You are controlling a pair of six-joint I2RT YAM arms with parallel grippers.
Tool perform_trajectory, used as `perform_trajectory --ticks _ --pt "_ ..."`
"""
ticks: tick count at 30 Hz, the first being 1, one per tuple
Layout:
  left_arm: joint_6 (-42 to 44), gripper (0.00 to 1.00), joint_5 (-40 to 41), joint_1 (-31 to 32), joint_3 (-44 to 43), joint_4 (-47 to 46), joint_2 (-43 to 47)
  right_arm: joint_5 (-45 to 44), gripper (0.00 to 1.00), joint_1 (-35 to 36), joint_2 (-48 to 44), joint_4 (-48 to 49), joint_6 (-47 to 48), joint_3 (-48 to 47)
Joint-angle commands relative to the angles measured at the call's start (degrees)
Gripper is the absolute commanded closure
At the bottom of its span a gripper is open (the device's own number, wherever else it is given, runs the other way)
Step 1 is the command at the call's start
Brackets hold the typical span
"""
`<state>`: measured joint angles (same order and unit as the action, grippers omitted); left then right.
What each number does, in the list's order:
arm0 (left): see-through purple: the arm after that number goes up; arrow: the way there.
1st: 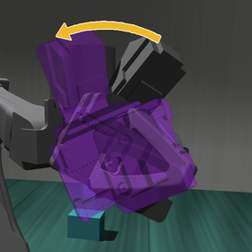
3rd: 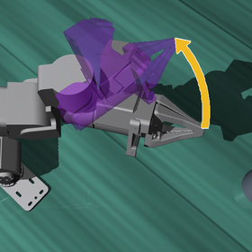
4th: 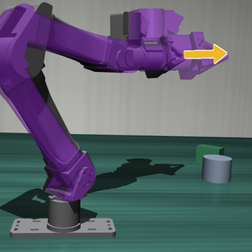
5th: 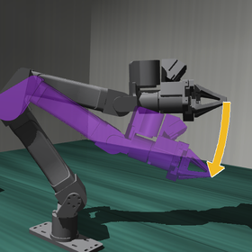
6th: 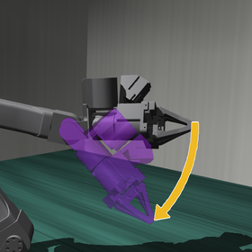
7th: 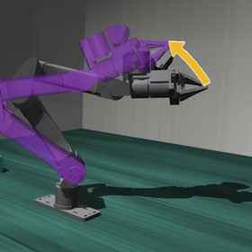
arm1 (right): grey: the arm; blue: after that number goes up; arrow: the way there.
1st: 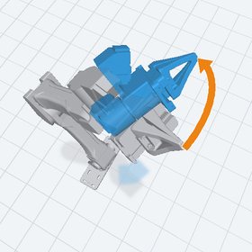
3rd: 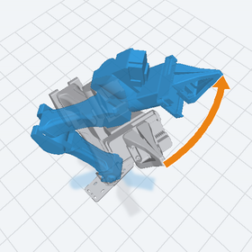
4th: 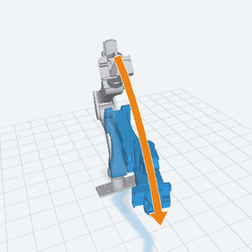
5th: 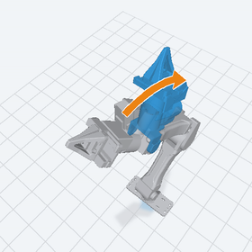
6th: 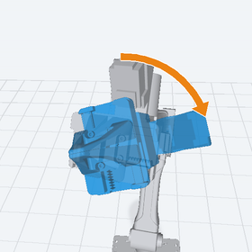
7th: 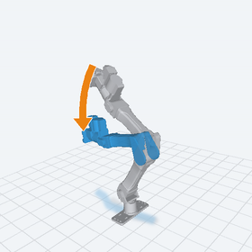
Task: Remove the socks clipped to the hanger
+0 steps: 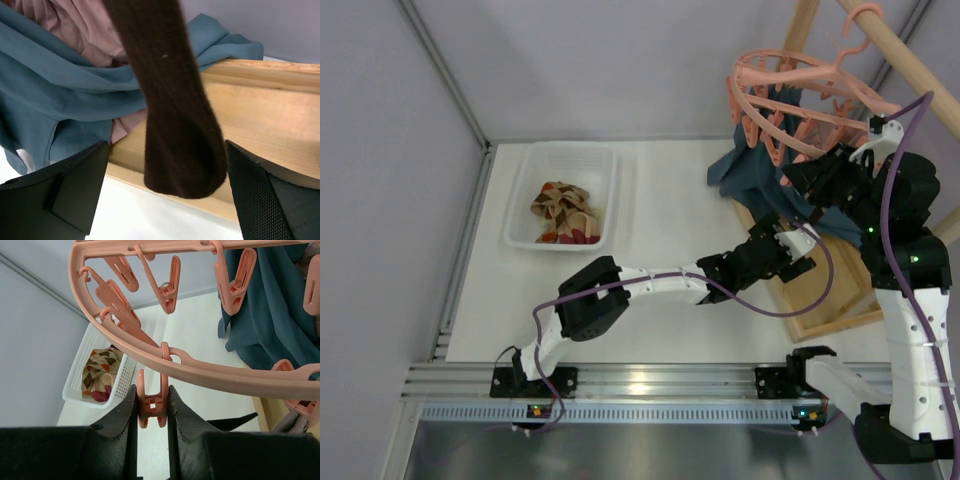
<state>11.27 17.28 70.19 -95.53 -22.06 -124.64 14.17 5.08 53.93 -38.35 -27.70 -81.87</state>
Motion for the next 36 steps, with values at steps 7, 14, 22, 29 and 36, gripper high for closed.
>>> perform_trajectory --ticks 7,14,22,29,36 --pt "1.30 0.02 4.24 0.47 -7.48 -2.90 -3.68 3.23 1.00 -0.42 0.21 -0.15 -0.25 -1.02" --pt "-0.89 0.05 4.08 0.21 -10.12 -2.98 -5.09 2.62 0.99 -0.42 -0.49 -1.03 0.37 -0.66" --pt "-3.00 0.22 -0.57 0.12 -12.05 -2.90 -5.88 2.35 0.97 -0.42 -0.85 -1.91 0.63 -1.19" --pt "-5.81 0.71 -2.51 0.12 -9.42 -2.81 -2.98 1.39 0.87 -0.42 -1.20 -2.43 1.34 -0.58" --pt "-10.21 1.00 -2.86 0.12 -1.87 -2.81 4.13 0.42 0.58 -0.42 -1.81 -3.22 2.39 0.30"
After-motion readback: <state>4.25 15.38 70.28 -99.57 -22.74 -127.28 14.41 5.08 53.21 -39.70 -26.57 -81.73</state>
